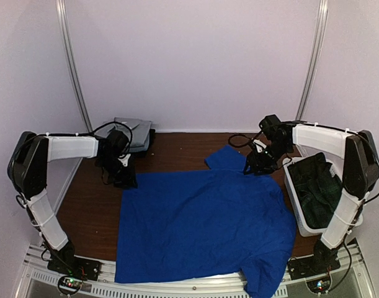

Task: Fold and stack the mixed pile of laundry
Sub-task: Move the flattened T-shirt to the center of the board.

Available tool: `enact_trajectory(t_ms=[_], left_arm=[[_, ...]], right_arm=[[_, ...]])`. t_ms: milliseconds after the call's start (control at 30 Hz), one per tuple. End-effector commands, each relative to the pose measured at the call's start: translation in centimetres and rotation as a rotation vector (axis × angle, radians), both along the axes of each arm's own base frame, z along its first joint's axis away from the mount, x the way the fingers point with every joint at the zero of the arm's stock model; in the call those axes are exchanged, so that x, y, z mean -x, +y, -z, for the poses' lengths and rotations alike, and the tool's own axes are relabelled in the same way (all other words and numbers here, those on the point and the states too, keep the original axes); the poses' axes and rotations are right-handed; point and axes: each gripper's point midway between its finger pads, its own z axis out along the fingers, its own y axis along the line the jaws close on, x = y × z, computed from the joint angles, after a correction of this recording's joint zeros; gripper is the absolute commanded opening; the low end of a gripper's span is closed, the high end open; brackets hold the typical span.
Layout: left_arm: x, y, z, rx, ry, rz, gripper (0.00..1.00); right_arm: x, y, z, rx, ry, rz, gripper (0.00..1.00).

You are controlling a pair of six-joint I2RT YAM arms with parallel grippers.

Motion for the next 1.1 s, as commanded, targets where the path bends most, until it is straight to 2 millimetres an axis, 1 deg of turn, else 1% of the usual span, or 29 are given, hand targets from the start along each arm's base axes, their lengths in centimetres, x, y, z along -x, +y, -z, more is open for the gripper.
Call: enact_trajectory(t_ms=[0, 100, 233, 300, 433, 467, 500, 600, 700, 733, 767, 833, 900, 967, 1000, 1067], left_arm=[[-1.7, 2.0, 1.9, -0.042, 0.043, -0.107, 0.3], [-2.9, 3.5, 2.8, -0.061, 0.062, -0.141, 0.25], [-5.0, 5.5, 3.8, -0.092, 0.075, -0.164, 0.23], [-6.2, 6.3, 4.2, -0.098, 0.082, -0.182, 0.21], [-8.5, 8.3, 5.2, -0.115, 0.093, -0.208, 0.2], [-9.3, 8.7, 5.4, -0.117, 0.092, -0.217, 0.2], [-9.8, 9.3, 5.5, -0.118, 0.09, -0.225, 0.2], [-11.7, 10.5, 5.6, -0.111, 0.079, -0.244, 0.19], [-13.6, 11.7, 5.3, -0.112, 0.055, -0.263, 0.19], [-14.2, 12.1, 5.3, -0.111, 0.046, -0.269, 0.19], [-14.9, 12.5, 5.2, -0.107, 0.035, -0.273, 0.19], [-16.0, 13.3, 4.9, -0.105, 0.021, -0.279, 0.19], [-16.9, 13.9, 3.8, -0.102, -0.004, -0.277, 0.21], [-17.3, 14.0, 2.1, -0.099, -0.044, -0.259, 0.25], [-17.3, 14.0, 1.0, -0.097, -0.065, -0.251, 0.29], [-16.6, 13.9, -1.2, -0.091, -0.105, -0.248, 0.35]], right_arm=[[-0.5, 0.3, 2.4, 0.011, 0.018, 0.005, 0.54], [-1.1, 0.7, 4.0, 0.018, 0.039, 0.007, 0.53], [-2.9, 1.4, 5.8, 0.032, 0.059, 0.012, 0.51], [-4.1, 1.8, 6.3, 0.039, 0.062, 0.015, 0.51], [-6.4, 2.5, 7.4, 0.05, 0.065, 0.019, 0.51], [-6.9, 2.6, 8.2, 0.062, 0.074, 0.018, 0.51], [-7.5, 2.7, 8.5, 0.069, 0.073, 0.016, 0.52], [-9.6, 3.2, 9.6, 0.083, 0.076, 0.014, 0.51], [-11.9, 3.7, 9.8, 0.092, 0.051, 0.024, 0.52], [-13.1, 3.9, 9.1, 0.091, 0.025, 0.032, 0.52], [-13.9, 4.0, 9.0, 0.089, 0.015, 0.039, 0.53], [-15.3, 4.4, 8.0, 0.056, -0.007, 0.038, 0.54], [-16.1, 4.9, 5.9, 0.024, -0.043, 0.033, 0.55], [-16.2, 5.1, 3.0, -0.001, -0.082, 0.026, 0.56], [-16.0, 5.2, 1.4, -0.02, -0.102, 0.02, 0.57], [-14.8, 4.9, -1.9, -0.05, -0.144, 0.012, 0.59]])
